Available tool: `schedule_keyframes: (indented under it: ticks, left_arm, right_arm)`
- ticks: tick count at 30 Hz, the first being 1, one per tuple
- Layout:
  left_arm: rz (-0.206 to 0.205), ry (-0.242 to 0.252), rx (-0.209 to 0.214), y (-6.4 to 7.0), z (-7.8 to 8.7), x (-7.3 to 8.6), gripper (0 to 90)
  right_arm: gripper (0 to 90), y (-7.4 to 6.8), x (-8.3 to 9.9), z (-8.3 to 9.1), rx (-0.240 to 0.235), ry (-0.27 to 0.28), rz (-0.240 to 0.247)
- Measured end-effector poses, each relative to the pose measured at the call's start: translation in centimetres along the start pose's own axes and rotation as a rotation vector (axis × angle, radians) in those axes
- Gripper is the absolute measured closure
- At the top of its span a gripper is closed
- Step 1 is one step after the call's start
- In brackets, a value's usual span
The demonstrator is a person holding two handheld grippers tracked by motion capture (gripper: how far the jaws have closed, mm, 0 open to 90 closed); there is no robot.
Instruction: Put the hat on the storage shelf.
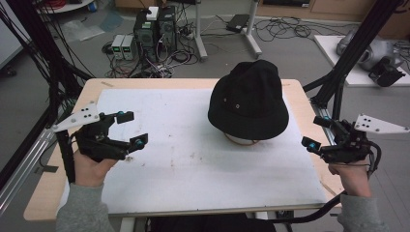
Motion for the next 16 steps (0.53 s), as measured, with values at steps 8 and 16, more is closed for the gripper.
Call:
schedule_keyframes:
  ticks: [8, 16]
  left_arm:
    - [-0.006, 0.01, -0.055, -0.7, 0.9, 0.6, 8.7]
    - [0.003, 0.019, -0.106, -1.5, 1.5, 1.1, 8.6]
  right_arm:
    - [3.4, 0.2, 0.0, 0.1, 0.011, 0.001, -0.006]
    - [3.4, 0.5, 0.1, 0.3, 0.026, 0.005, -0.006]
Point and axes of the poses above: each handheld gripper's, and its own axes: z roughly backward along the jaws, x roughly out of its underside, y roughly to its right, the point moved 6 cm from there along -z, roughly forward along the jaws, and after that the axes turned 7 degrees about z, right-handed, at the moved point
